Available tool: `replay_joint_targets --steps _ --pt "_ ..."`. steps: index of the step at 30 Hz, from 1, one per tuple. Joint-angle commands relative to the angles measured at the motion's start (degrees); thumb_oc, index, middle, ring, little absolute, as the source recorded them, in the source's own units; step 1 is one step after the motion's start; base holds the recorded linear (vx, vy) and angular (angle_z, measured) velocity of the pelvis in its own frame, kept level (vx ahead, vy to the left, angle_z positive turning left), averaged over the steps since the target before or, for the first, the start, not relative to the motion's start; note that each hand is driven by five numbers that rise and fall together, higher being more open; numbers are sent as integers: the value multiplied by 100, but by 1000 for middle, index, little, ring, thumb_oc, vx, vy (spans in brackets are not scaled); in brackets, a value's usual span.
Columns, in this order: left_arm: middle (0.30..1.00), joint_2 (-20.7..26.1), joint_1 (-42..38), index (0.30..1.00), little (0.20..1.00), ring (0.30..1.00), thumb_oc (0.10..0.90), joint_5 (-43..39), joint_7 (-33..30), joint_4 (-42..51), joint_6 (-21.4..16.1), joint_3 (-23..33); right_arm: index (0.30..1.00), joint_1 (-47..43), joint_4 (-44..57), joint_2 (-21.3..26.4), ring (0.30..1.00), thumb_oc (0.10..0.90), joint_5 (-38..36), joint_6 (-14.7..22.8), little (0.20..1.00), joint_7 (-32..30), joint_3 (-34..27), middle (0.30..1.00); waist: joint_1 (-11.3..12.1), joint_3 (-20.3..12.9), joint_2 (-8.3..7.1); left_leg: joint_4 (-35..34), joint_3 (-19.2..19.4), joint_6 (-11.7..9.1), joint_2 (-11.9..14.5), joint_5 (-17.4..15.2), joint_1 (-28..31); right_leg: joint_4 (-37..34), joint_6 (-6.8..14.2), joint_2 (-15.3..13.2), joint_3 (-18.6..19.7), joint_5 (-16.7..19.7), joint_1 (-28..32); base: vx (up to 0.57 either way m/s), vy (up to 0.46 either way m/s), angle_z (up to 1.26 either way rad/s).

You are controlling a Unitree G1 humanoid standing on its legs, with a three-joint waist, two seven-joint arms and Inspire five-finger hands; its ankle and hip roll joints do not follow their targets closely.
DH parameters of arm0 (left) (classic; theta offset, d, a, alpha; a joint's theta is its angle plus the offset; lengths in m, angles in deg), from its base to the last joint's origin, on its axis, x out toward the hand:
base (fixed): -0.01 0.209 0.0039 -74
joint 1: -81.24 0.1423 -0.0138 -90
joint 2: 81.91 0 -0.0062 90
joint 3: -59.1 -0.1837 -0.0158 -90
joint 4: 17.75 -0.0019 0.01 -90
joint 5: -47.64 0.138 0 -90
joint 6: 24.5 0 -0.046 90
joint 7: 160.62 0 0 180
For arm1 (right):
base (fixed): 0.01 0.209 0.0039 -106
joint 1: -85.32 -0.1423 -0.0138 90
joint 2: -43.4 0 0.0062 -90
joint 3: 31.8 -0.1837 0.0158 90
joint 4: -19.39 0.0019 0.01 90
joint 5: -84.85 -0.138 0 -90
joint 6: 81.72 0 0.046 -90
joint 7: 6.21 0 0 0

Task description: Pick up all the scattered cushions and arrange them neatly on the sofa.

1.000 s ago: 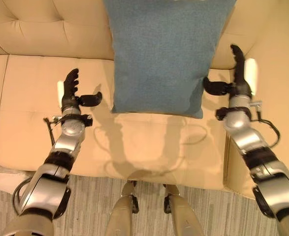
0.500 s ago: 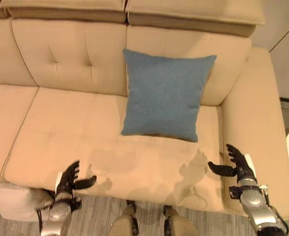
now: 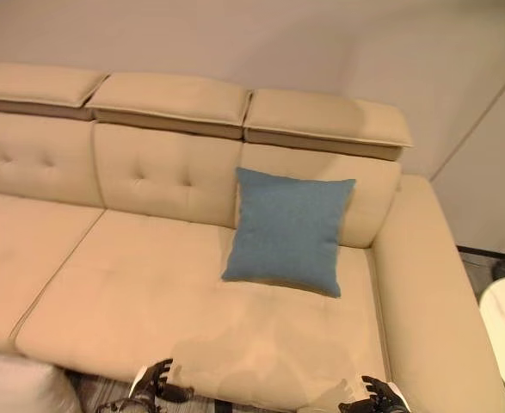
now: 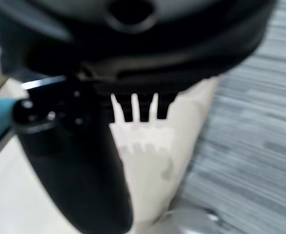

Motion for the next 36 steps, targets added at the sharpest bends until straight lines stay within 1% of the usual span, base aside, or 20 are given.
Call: replay_joint_targets --steps 1,4,5,6,7,8,10,12,13,14,15,17,19,20,22,26,28,30,33,36 --pt "900 277 -162 900 900 900 800 36 -242 40 -203 74 900 -388 324 244 900 800 -63 173 900 -161 -25 900 172 -8 -228 171 -175 -447 -41 -477 -215 -1377 -193 79 -13 531 902 -224 -224 35" --pt "900 196 -207 900 900 900 800 -46 -263 -133 -195 72 900 -492 361 275 900 800 -117 193 900 -199 31 900 253 35 -213 165 -271 -697 102 -120 -687 -2095 -404 335 1 273 1045 -247 -221 14" --pt "900 195 -208 900 900 900 800 -46 -263 -133 -195 73 900 -493 360 275 900 800 -117 194 900 -199 32 900 245 31 -210 166 -280 -699 103 -118 -695 -2097 -405 338 -7 275 1041 -307 -178 32" --pt "900 104 -215 900 900 900 800 -136 -307 -182 -176 101 900 -519 310 322 900 800 -184 206 900 -275 -13 900 250 200 -158 157 -336 -824 151 47 -907 -2198 -461 448 -116 343 963 -210 -102 47" --pt "900 103 -216 900 900 900 800 -136 -307 -182 -176 102 900 -521 307 323 900 800 -184 207 900 -275 -12 900 240 198 -154 159 -347 -825 150 49 -914 -2199 -462 450 -126 344 962 -442 -158 107" --pt "900 5 -194 900 900 900 800 -182 -315 -267 -173 99 900 -516 228 347 900 800 -244 184 900 -315 -51 900 194 323 -197 279 -225 -722 115 -151 -947 -2218 -472 419 -271 499 816 -335 -85 105" --pt "900 -32 -97 900 900 900 800 -140 -298 -345 -162 101 900 -400 235 339 900 800 -289 199 900 -309 -99 900 121 337 -278 674 -108 -633 53 -350 -917 -2302 -448 313 -461 676 696 -340 -75 84" --pt "900 -43 -21 900 900 900 800 -88 -285 -369 -149 115 900 -285 197 314 900 800 -288 218 900 -279 -106 900 18 331 -375 1142 71 -547 24 -765 -814 -2363 -479 164 -679 782 589 -300 -53 108" --pt "900 -64 23 900 900 900 800 -15 -275 -383 -122 119 900 -203 159 287 900 800 -283 237 900 -243 -114 900 -72 326 -492 1636 268 -485 -26 -1305 -553 -2497 -495 0 -1008 897 527 -264 -42 94" --pt "900 -63 22 900 900 900 800 -15 -275 -384 -122 120 900 -205 158 287 900 800 -283 237 900 -243 -113 900 -82 309 -492 1631 261 -486 -29 -1291 -577 -2497 -496 -1 -1016 903 505 -236 -18 95" --pt "900 -78 21 900 900 900 800 -6 -277 -381 -122 107 900 -189 157 276 900 800 -313 251 900 -239 -130 900 -118 315 -521 1760 410 -457 9 -1478 -404 -2558 -487 -43 -1155 947 505 -97 11 109" --pt "900 -79 25 900 900 900 800 -11 -265 -355 -122 105 900 -149 194 251 900 800 -364 263 900 -221 -162 900 -194 267 -546 1729 685 -453 128 -1689 -42 -2652 -454 -82 -1420 1010 513 -113 41 93" --pt "900 -86 -23 900 900 900 800 -15 -243 -312 -117 55 900 -120 207 216 900 800 -353 262 900 -217 -166 900 -298 173 -534 1414 1003 -512 224 -1662 310 -2723 -384 -110 -1754 1083 496 -59 79 81" --pt "900 -90 -19 900 900 900 800 -15 -243 -310 -116 54 900 -117 207 220 900 800 -353 262 900 -217 -165 900 -298 202 -523 1409 997 -517 233 -1678 352 -2733 -383 -99 -1761 1078 542 -23 74 105" --pt "900 -93 -32 900 900 900 800 43 -252 -301 -107 3 900 -157 169 196 900 800 -296 244 900 -238 -123 900 -314 142 -495 943 1121 -545 219 -1627 514 -2739 -330 -96 -1944 1133 522 -31 106 91" --pt "900 -49 -33 900 900 900 800 90 -293 -318 -52 55 900 -256 217 110 900 800 -197 210 900 -244 9 900 -210 112 -622 637 772 -472 37 -1579 578 -2618 -262 -139 -1968 1214 489 -61 107 21" --pt "900 27 -6 900 900 900 800 127 -317 -419 -22 161 900 -344 314 48 900 800 -70 168 900 -249 140 900 -93 134 -646 537 627 -392 -41 -1535 588 -2240 -223 -251 -2004 1140 386 -118 157 20" --pt "900 88 -12 900 900 900 800 145 -353 -496 -30 172 900 -395 440 7 900 800 -43 171 900 -247 172 900 -50 221 -633 559 455 -349 -79 -1545 603 -1967 -177 -302 -1837 1096 297 -101 84 29" --pt "900 206 -53 900 900 900 800 120 -413 -579 -32 209 900 -400 596 -15 900 800 -46 171 900 -248 194 900 -133 255 -593 503 44 -292 -176 -1472 564 -1759 -76 -11 -910 1049 55 -45 40 77" --pt "900 276 -100 900 900 900 800 15 -451 -600 -62 261 900 -385 715 7 900 800 -87 175 900 -220 275 900 -149 253 -584 441 -462 -312 -271 -1307 451 -1663 -122 242 -231 979 26 -30 -33 137"
